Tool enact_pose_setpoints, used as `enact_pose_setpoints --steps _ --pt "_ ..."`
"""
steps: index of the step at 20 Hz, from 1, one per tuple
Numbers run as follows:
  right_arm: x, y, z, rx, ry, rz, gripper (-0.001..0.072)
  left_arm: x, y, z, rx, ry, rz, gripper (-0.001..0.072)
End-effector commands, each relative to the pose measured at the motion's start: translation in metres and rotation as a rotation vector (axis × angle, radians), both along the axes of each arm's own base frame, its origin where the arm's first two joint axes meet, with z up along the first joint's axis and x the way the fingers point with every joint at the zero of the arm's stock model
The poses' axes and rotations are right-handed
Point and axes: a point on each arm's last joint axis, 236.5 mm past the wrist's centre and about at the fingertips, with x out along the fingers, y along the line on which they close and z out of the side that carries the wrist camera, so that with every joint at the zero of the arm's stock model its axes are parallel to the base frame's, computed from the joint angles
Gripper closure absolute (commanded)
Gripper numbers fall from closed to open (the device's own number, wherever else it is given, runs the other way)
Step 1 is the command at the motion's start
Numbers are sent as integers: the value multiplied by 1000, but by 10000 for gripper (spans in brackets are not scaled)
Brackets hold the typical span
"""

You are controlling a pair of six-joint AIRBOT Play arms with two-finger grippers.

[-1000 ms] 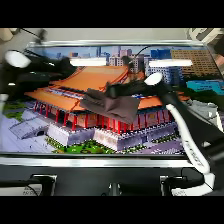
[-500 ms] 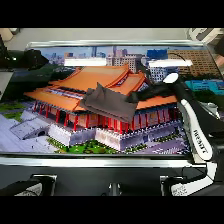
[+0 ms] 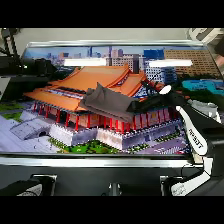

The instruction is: Fold the shirts.

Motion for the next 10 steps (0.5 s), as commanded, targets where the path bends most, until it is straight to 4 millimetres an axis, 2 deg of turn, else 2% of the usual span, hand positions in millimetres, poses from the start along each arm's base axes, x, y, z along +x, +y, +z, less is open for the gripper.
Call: enact_pose_setpoints --steps 1,2,4,5,8,10 --pt "14 28 6 96 -22 -70 586 6 -2 5 -6 -33 7 684" --pt "16 27 13 117 -34 -62 698 8 -2 7 -10 -45 12 684" --pt "24 13 45 148 -135 18 697 9 -2 7 -10 -49 14 685" --pt "32 -2 69 161 -189 29 697 9 -2 8 -10 -50 14 684" --pt "56 -70 146 152 -327 -61 697 9 -2 7 -5 -52 9 684" --pt "61 -129 187 101 -396 -166 697 9 -2 8 -5 -53 9 684"
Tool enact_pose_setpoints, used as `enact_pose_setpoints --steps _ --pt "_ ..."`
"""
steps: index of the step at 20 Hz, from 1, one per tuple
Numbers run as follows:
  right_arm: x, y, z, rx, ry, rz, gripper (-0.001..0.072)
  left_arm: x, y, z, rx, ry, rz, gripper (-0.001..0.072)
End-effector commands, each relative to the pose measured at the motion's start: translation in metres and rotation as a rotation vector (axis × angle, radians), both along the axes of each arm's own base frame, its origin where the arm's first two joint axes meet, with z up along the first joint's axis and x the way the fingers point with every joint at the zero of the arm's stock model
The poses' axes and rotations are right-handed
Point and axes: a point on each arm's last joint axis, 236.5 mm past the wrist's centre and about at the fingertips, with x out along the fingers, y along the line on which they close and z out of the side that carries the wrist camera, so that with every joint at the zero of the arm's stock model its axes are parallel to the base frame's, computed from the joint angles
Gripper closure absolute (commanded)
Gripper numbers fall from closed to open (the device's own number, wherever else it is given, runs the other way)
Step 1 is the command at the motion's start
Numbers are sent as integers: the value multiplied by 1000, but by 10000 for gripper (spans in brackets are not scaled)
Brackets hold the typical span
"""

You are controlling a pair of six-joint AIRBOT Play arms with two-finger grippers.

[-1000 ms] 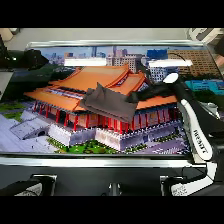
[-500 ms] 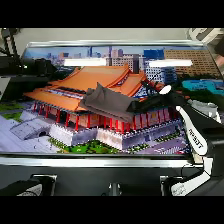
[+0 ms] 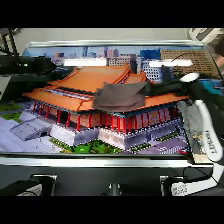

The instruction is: Fold the shirts.

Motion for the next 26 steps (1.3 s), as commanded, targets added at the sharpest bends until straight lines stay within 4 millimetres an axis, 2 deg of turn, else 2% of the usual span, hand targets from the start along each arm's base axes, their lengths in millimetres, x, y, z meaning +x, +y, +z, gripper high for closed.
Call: enact_pose_setpoints --steps 1,3,5,7,10,12,16,19,21,24,26 --pt "-1 -93 72 -49 -107 -147 697 1 0 1 1 -8 0 684" --pt "-14 -147 91 -89 -118 -256 697 1 0 1 0 -9 0 684" --pt "-37 -191 99 -133 -92 -331 696 1 0 1 1 -9 0 684" --pt "-61 -223 100 -169 -56 -374 696 1 0 1 8 -13 -7 684" --pt "-89 -260 97 -227 -8 -437 696 1 0 1 8 -13 -7 684" --pt "-98 -281 100 -252 -11 -492 696 1 0 1 8 -13 -7 684" --pt "-113 -327 124 -301 -82 -653 696 1 0 1 8 -13 -7 684" --pt "-138 -356 139 -330 -89 -763 696 1 0 1 9 -14 -8 684" --pt "-169 -352 123 -365 25 -721 696 1 0 1 23 -23 -21 684" --pt "-226 -351 70 -520 317 -634 697 1 0 1 23 -23 -21 684" --pt "-249 -344 44 -541 429 -630 697 1 0 1 23 -23 -21 684"
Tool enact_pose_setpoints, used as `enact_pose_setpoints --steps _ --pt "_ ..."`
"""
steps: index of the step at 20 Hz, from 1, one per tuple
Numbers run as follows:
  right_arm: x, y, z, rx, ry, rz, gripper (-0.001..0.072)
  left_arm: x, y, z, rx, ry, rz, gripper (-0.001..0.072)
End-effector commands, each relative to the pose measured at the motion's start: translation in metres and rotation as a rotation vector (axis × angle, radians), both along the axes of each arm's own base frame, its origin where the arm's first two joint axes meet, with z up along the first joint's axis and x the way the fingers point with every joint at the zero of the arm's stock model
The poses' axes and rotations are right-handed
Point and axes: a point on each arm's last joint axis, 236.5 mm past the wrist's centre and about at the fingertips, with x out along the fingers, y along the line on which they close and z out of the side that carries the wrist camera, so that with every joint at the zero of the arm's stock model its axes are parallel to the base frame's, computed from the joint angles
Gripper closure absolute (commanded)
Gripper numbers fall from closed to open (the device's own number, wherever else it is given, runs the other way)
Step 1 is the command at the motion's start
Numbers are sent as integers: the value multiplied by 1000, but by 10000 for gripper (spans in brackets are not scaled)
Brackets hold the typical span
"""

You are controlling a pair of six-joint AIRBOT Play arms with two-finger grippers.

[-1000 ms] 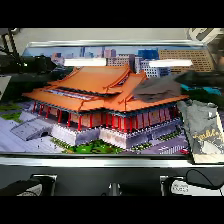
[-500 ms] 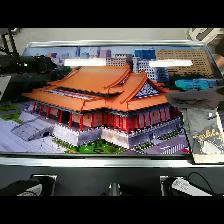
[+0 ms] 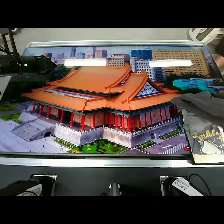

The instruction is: Fold the shirts.

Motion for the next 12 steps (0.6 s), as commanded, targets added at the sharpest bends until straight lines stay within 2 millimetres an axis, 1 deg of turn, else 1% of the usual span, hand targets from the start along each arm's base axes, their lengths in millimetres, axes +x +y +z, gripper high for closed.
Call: enact_pose_setpoints --steps 1,2,5,6,9,12 --pt "-56 10 -45 16 245 -20 697 0 0 0 3 -1 -3 684" --pt "-64 16 -55 29 272 -20 697 0 0 0 3 -1 -3 684" --pt "-90 19 -75 19 368 -31 697 0 0 0 3 -1 -3 684" --pt "-95 18 -77 15 392 -32 697 0 0 0 2 -1 -3 684" --pt "-97 19 -75 11 394 -38 696 0 0 0 2 -1 -3 684" --pt "-112 18 -73 -11 441 -56 696 0 0 0 2 -1 -3 684"
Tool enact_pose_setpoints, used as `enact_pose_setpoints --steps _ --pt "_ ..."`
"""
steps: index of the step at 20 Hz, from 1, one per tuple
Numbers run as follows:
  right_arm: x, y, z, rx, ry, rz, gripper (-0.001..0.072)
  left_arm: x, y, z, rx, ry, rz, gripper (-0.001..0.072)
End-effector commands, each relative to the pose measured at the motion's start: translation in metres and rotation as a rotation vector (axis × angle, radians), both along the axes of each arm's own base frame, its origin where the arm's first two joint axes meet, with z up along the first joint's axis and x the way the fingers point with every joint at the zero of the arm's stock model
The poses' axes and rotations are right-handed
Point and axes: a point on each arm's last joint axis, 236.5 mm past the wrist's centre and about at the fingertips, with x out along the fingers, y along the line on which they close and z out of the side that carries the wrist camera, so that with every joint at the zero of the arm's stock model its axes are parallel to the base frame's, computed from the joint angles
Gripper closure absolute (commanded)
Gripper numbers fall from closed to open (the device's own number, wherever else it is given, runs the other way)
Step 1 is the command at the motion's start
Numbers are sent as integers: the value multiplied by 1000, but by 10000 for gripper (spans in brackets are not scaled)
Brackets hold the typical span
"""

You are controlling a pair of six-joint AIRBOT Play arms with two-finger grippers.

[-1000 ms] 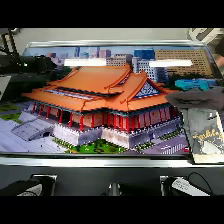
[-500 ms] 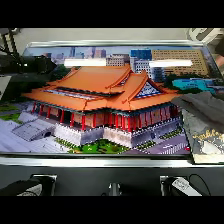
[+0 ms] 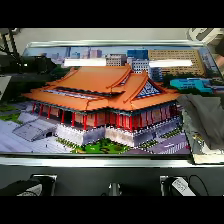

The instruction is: Fold the shirts.

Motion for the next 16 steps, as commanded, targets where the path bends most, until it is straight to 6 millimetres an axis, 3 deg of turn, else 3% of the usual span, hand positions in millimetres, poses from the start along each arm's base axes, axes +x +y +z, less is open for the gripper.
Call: enact_pose_setpoints --steps 1,3,4,5,6,7,9,10,12,14,15,16 --pt "-23 0 -4 -26 77 -20 695 0 0 0 0 -1 0 684" --pt "-40 4 -16 -25 140 -34 690 0 0 0 0 0 -1 684" --pt "-48 5 -22 -24 171 -43 599 0 -2 0 0 0 -3 684" --pt "-50 4 -27 -28 183 -42 326 -1 -3 0 0 0 -8 684" --pt "-46 -2 -26 -53 164 -41 100 -2 -6 0 1 0 -14 684" --pt "-37 -15 -21 -107 125 -8 23 -2 -8 0 0 -1 -17 684" --pt "-13 -46 12 -254 15 55 24 -4 -14 3 22 -21 -52 685" --pt "7 -63 40 -350 -74 75 24 -3 -16 7 42 -42 -66 686" --pt "63 -84 119 -531 -353 104 34 6 -7 19 145 -98 -49 687" --pt "106 -70 174 -596 -555 148 37 25 28 24 332 -111 82 687" --pt "126 -49 182 -594 -589 219 37 31 50 18 442 -75 152 686" --pt "142 -21 176 -561 -590 307 37 32 65 3 515 -9 201 685"
